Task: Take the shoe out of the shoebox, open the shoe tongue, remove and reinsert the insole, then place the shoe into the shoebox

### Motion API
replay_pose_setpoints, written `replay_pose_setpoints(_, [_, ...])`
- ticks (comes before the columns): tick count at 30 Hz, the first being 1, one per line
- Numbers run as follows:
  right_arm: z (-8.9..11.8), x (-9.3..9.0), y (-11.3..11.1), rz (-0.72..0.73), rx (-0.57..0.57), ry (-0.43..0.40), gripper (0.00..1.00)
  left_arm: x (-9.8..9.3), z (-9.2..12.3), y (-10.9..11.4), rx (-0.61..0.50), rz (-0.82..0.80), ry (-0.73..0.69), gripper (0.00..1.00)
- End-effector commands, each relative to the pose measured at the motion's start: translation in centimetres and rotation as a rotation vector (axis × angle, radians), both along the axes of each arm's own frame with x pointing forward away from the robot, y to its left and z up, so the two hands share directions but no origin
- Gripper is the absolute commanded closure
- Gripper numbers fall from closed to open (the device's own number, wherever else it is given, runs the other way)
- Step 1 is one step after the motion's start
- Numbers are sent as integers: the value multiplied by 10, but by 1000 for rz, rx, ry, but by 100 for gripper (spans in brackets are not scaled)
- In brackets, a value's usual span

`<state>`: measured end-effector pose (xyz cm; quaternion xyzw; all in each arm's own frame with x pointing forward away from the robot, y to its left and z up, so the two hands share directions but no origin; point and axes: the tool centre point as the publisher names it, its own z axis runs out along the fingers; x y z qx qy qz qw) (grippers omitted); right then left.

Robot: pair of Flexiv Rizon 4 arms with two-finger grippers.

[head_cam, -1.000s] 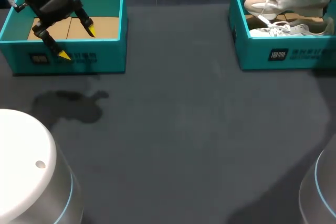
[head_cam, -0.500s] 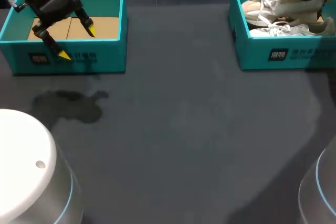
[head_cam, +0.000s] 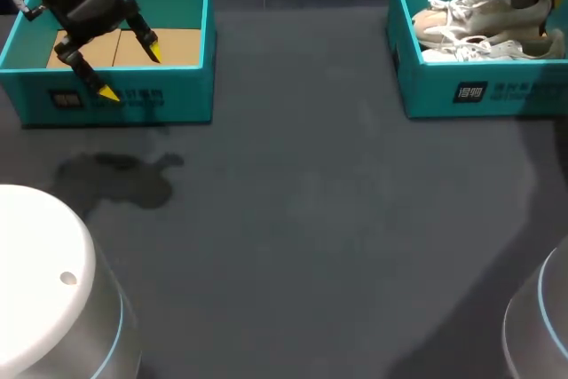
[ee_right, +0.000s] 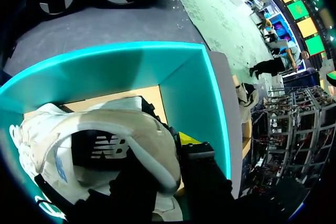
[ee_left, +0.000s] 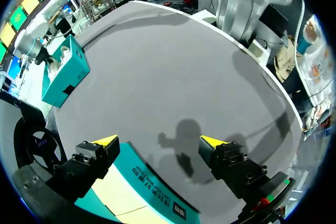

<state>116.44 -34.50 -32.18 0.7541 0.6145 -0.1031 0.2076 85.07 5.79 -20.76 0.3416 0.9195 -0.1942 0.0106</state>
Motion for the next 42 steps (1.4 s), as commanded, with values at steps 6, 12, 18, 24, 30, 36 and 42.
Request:
replay_pose_setpoints(6, [-15,15,-2,-8,12,24,100,0,0,0,2,-1,0,0])
replay_pose_setpoints(12, [-22,15,-2,-20,23,41,100,0,0,0,2,-1,0,0])
replay_pose_setpoints(18, [-24,14,-4,-27,26,55,96,0,0,0,2,-1,0,0])
replay_pose_setpoints(24, [-20,11,-5,-42,32,57,64,0,0,0,2,-1,0,0])
replay_pose_setpoints(30, [-14,7,-1,-49,49,52,59,0,0,0,2,-1,0,0])
replay_pose_setpoints(36, [-6,3,5,-47,78,53,56,0,0,0,2,-1,0,0])
replay_pose_setpoints(42, [6,-3,11,-38,102,39,33,0,0,0,2,-1,0,0])
